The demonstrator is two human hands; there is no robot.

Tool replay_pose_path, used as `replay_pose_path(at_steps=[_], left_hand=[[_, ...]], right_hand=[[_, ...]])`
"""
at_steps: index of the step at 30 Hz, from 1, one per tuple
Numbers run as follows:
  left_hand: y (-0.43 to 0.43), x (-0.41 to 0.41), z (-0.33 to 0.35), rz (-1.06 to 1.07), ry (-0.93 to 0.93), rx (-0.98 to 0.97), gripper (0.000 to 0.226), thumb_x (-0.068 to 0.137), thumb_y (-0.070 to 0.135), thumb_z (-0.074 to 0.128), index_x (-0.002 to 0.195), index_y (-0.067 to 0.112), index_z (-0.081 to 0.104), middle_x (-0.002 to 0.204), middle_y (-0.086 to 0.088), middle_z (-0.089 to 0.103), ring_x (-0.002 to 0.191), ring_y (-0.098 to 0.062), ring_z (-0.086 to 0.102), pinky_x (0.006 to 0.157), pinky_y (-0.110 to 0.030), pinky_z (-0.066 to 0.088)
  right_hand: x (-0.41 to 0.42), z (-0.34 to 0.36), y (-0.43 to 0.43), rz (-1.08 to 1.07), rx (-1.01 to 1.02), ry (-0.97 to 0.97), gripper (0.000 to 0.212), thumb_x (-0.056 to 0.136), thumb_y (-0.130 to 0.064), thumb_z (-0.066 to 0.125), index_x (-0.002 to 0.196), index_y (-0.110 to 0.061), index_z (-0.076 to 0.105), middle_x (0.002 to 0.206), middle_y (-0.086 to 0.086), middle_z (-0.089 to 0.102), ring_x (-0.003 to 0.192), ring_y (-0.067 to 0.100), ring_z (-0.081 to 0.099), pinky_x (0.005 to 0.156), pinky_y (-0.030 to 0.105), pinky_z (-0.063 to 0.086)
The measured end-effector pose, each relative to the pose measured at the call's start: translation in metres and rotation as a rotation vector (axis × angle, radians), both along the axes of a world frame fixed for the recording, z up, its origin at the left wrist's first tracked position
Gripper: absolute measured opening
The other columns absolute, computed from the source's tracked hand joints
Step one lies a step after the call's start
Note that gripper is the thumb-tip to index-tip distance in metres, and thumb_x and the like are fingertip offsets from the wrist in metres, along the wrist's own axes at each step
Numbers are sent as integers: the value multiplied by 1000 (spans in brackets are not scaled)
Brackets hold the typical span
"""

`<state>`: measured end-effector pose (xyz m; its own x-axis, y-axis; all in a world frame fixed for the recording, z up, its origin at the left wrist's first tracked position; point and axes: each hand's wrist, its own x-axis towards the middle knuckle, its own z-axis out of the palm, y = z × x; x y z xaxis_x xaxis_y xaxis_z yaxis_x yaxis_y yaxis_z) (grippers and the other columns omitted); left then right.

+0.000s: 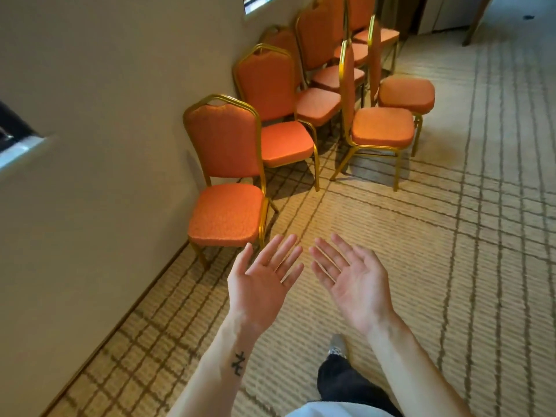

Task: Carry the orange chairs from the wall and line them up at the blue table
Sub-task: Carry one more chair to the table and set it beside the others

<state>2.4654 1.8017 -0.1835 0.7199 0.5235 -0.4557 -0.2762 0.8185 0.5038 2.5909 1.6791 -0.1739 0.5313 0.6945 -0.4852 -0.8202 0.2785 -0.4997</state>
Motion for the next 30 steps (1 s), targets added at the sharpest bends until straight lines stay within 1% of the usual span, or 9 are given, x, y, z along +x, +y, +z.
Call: replay_pose_path(at_steps=[5, 10, 12, 15, 17, 19, 23, 26, 30], left_hand=[[56, 78, 14, 72, 7, -14, 63, 104, 50, 37, 149, 6, 47, 146, -19, 57, 136, -38, 54, 121, -53, 29], [104, 138, 18, 138, 16, -49, 63, 104, 50, 38, 148, 6, 49, 146, -18, 57, 136, -38, 54, 113, -51, 39], [128, 162, 15, 137, 23, -61, 62, 104, 49, 38, 147, 6, 49, 145, -19, 58, 136, -38, 54, 115, -52, 37], [171, 196, 5, 147, 14, -67, 63, 103, 50, 39, 147, 5, 49, 145, -20, 58, 136, -39, 54, 121, -53, 30], [209, 223, 0, 150, -1, -80, 64, 103, 50, 40, 148, 5, 47, 146, -20, 57, 136, -39, 54, 122, -54, 27], [245, 245, -5, 164, -21, -103, 64, 103, 50, 39, 148, 5, 46, 146, -20, 57, 136, -40, 54, 122, -54, 27], [310, 292, 1, 160, -82, -137, 65, 103, 51, 37, 148, 5, 46, 144, -21, 58, 136, -40, 53, 122, -54, 28], [364, 327, 8, 157, -81, -118, 64, 103, 50, 38, 147, 5, 48, 143, -21, 59, 135, -40, 54, 121, -54, 29], [408, 352, 12, 163, -84, -114, 64, 103, 50, 38, 147, 5, 48, 144, -20, 59, 135, -39, 55, 121, -54, 29]], right_hand=[[93, 8, 72, 83, 38, 56, 49, 103, -31, 39, 144, -6, 48, 134, 21, 64, 125, 36, 61, 111, 50, 41], [159, 17, 124, 129, 55, 41, 48, 104, -32, 36, 143, -8, 49, 134, 19, 64, 125, 35, 62, 110, 50, 42], [183, 15, 150, 124, 46, 47, 48, 104, -32, 37, 143, -8, 50, 134, 20, 64, 124, 35, 62, 110, 50, 42], [219, 9, 192, 124, 27, 57, 47, 102, -31, 40, 142, -7, 50, 134, 21, 64, 125, 36, 62, 111, 51, 40], [244, 8, 229, 124, 1, 36, 46, 103, -31, 41, 142, -7, 51, 133, 21, 64, 124, 36, 62, 108, 50, 43], [263, 10, 264, 135, -23, 19, 46, 104, -31, 40, 142, -7, 51, 133, 20, 65, 123, 36, 63, 106, 49, 45], [299, 23, 327, 167, -43, -30, 46, 104, -32, 41, 143, -8, 50, 132, 20, 65, 123, 36, 63, 110, 50, 43], [333, 32, 380, 165, -43, -40, 45, 104, -31, 41, 141, -9, 51, 132, 21, 65, 121, 37, 64, 108, 50, 43], [360, 35, 424, 159, -39, -41, 45, 104, -32, 41, 141, -9, 52, 132, 20, 66, 122, 38, 63, 109, 51, 43]])
